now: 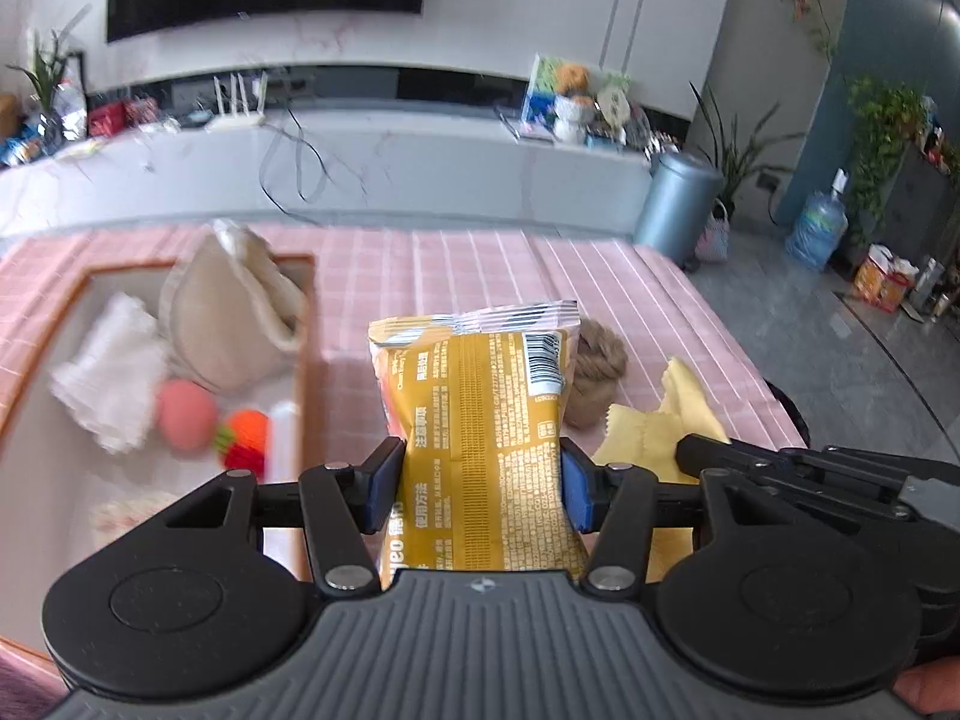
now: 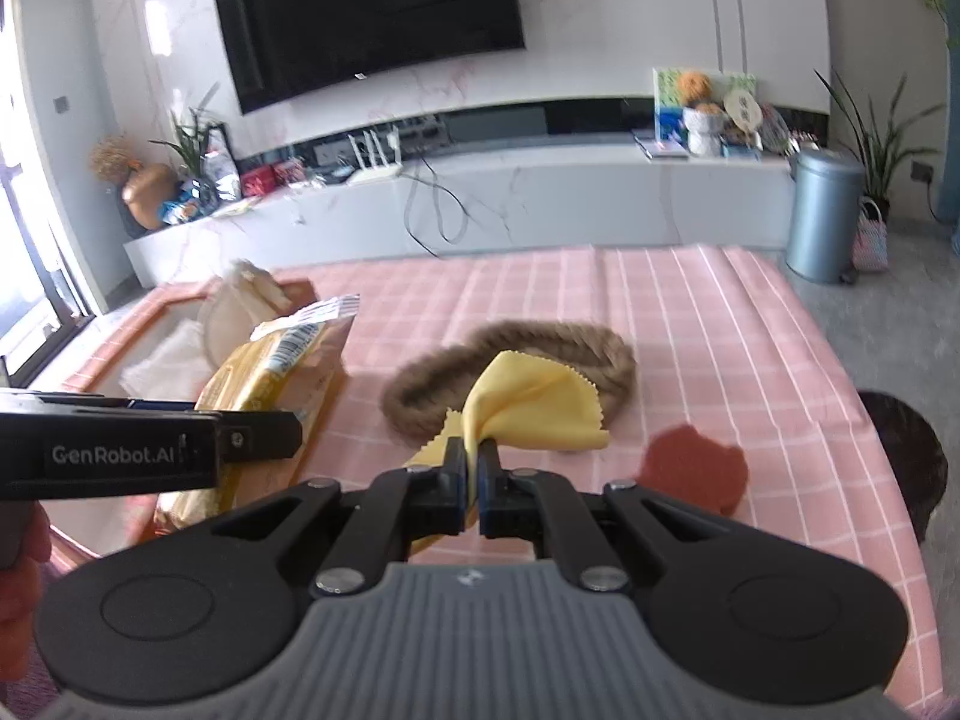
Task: Organize soft objects
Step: 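Carry the snack bag and yellow cloth over the white box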
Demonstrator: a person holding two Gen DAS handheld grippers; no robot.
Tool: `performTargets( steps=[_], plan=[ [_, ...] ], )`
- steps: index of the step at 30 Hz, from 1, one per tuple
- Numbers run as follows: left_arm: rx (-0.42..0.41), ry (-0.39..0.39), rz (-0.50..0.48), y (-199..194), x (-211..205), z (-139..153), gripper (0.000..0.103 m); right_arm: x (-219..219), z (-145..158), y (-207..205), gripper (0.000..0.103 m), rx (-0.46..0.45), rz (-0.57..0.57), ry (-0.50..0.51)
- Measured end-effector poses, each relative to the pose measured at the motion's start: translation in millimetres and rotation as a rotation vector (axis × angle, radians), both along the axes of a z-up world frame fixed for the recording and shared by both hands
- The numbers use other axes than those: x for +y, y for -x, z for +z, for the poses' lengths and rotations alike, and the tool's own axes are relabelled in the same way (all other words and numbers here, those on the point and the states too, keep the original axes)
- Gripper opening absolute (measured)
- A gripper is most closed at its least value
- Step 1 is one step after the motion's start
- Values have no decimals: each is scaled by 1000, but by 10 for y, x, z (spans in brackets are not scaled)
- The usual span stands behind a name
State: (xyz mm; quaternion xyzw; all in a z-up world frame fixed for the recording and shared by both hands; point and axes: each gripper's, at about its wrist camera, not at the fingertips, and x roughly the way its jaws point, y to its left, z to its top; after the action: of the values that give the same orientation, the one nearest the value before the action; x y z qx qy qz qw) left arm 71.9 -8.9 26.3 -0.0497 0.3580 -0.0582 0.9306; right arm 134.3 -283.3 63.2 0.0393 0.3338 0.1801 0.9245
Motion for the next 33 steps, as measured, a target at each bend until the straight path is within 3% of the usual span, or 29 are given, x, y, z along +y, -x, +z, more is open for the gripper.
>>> performTargets(
  steps=[9, 17, 24, 28, 33],
  plan=[
    [-41, 53, 97, 130, 607, 257, 61, 458, 411, 145, 0, -66, 147, -55],
    [-14, 90, 186, 90, 1216, 293, 61, 1092, 611, 94, 0, -85, 334, -55],
    [66, 77, 259, 30, 1680, 17, 61, 1767, 392, -62, 0, -42, 495, 78],
    [98, 93, 283, 20, 1850, -111, 61, 2079, 117, -155, 0, -1, 568, 202],
    [140, 59, 278, 20, 1915, -246, 61, 2376, -235, -260, 0, 43, 638, 373]
  ],
)
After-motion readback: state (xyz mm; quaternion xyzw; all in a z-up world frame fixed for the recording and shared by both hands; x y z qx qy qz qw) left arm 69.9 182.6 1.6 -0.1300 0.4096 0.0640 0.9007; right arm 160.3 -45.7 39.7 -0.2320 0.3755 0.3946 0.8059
